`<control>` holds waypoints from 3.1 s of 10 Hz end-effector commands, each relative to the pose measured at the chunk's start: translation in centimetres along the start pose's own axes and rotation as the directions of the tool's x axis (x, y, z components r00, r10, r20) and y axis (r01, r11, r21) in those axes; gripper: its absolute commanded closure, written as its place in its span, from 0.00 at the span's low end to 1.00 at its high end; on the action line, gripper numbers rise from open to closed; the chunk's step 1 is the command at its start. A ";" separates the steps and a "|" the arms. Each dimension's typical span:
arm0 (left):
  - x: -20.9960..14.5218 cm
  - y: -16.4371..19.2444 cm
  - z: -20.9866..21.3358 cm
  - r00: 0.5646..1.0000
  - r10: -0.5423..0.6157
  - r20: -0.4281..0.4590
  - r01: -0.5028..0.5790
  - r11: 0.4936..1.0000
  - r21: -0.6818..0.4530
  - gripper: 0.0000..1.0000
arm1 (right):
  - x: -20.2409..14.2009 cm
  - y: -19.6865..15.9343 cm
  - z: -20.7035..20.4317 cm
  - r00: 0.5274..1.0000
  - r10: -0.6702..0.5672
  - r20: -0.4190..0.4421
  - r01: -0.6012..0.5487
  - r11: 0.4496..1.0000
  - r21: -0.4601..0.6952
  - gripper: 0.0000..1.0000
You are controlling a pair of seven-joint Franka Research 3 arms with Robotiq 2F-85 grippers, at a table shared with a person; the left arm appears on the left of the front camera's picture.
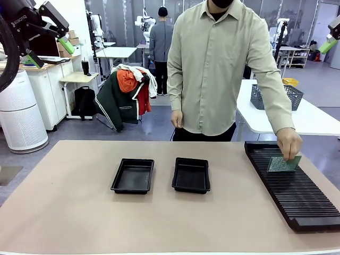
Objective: Inspect and transfer BCBs to ESD trays.
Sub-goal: Pick up the Blank PCB from the PCB Rack and place it in the left ESD tray.
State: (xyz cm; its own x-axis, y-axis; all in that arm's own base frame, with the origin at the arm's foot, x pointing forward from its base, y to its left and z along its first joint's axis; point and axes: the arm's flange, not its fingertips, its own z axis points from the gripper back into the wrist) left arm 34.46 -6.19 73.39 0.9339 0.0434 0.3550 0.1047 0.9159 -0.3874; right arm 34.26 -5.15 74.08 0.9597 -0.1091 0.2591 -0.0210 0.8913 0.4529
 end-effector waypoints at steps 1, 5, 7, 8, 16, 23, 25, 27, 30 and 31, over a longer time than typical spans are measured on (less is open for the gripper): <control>0.2 0.1 0.2 1.000 -0.003 -0.011 0.003 1.000 0.011 0.00 | 0.0 0.0 0.0 1.000 0.000 0.001 0.000 1.000 0.001 0.00; 0.2 0.1 0.2 1.000 -0.003 -0.011 0.003 1.000 0.011 0.00 | 0.0 0.0 0.0 1.000 0.000 0.001 0.000 1.000 0.001 0.00; 0.2 0.1 0.2 1.000 -0.003 -0.011 0.003 1.000 0.011 0.00 | 0.0 0.0 0.0 1.000 0.000 0.001 0.000 1.000 0.001 0.00; 0.2 0.1 0.2 1.000 -0.003 -0.011 0.003 1.000 0.011 0.00 | 0.0 0.0 0.0 1.000 0.000 0.001 0.000 1.000 0.001 0.00; 0.2 0.1 0.2 1.000 -0.003 -0.011 0.003 1.000 0.011 0.00 | 0.0 0.0 0.0 1.000 0.000 0.001 0.000 1.000 0.001 0.00; 0.2 0.1 0.2 1.000 -0.003 -0.011 0.003 1.000 0.011 0.00 | 2.0 -4.2 -4.2 0.757 0.644 -0.114 -0.652 0.727 -0.217 0.00; 0.2 0.1 0.2 1.000 -0.003 -0.011 0.003 1.000 0.011 0.00 | 2.9 -6.1 -6.7 0.579 0.798 -0.166 -0.814 0.554 -0.176 0.00; 0.2 0.1 0.2 1.000 -0.003 -0.011 0.003 1.000 0.011 0.00 | 3.6 -7.7 -9.3 0.455 0.863 -0.219 -0.890 0.439 -0.122 0.00; 0.2 0.1 0.2 1.000 -0.003 -0.011 0.003 1.000 0.011 0.00 | 4.0 -9.8 -13.9 0.204 0.928 -0.311 -0.979 0.192 -0.069 0.00; 0.2 0.1 0.2 1.000 -0.003 -0.011 0.003 1.000 0.011 0.00 | 4.0 -10.3 -15.2 0.138 0.932 -0.337 -0.990 0.130 -0.048 0.00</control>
State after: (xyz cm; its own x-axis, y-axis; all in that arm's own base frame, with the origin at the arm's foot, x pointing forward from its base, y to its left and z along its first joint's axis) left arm 34.47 -6.20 73.45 0.9336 0.0431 0.3556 0.1052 0.9159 -0.3873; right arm 42.43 -7.96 58.59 0.2756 0.9391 0.2051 -0.9327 0.3129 -0.1794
